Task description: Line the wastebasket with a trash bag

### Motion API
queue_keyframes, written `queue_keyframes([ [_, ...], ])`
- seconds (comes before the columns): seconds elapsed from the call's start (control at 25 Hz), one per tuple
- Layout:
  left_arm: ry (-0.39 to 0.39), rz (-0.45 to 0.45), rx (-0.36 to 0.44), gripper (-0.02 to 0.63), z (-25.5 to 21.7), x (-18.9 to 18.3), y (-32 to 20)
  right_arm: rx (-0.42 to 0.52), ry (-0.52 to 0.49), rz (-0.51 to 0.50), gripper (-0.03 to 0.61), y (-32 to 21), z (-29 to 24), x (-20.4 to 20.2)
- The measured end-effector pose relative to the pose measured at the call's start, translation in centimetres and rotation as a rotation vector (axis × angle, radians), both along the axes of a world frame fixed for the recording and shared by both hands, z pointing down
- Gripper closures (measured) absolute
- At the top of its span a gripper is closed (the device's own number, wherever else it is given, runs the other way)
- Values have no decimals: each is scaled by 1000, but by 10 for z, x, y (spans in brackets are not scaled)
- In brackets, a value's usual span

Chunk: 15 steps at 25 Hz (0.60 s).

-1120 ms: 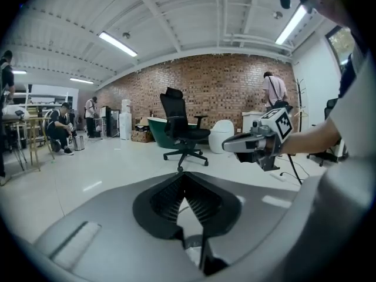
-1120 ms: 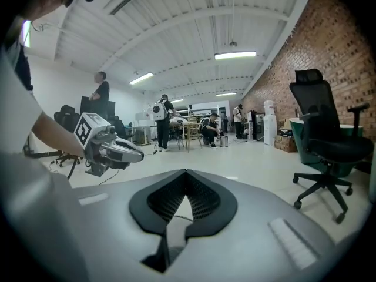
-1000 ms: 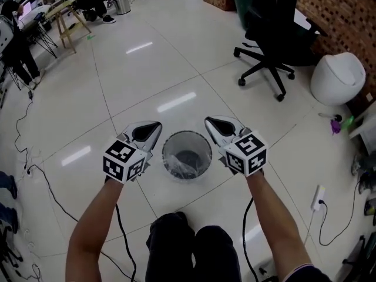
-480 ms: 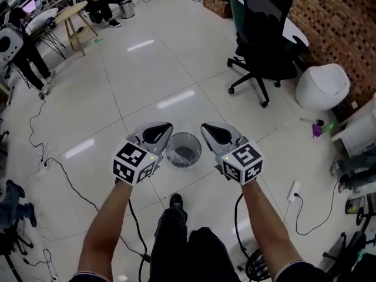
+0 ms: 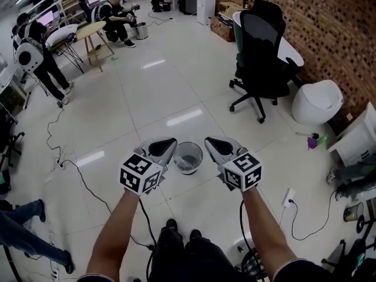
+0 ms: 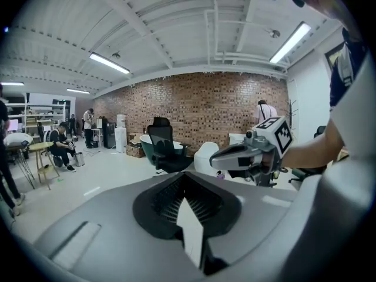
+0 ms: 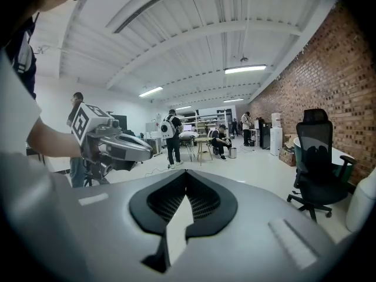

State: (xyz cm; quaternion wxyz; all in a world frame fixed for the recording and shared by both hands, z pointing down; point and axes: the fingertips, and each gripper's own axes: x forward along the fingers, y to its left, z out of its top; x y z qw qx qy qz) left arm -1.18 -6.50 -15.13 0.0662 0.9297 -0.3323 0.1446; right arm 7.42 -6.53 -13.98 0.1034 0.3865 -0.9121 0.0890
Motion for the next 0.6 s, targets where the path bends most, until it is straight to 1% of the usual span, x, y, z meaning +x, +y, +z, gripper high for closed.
queue_keyframes([
  [0.24,37,-3,36,601,-39,-13,35,27,-9,2,577,30,-40,-17],
  [0.44,80,-3,41,601,-53,-28,53,51,-9,13,577,49,-58,-32],
  [0.6,97,3,50,601,-60,-42,63,86,-15,10,577,64,-69,-52],
])
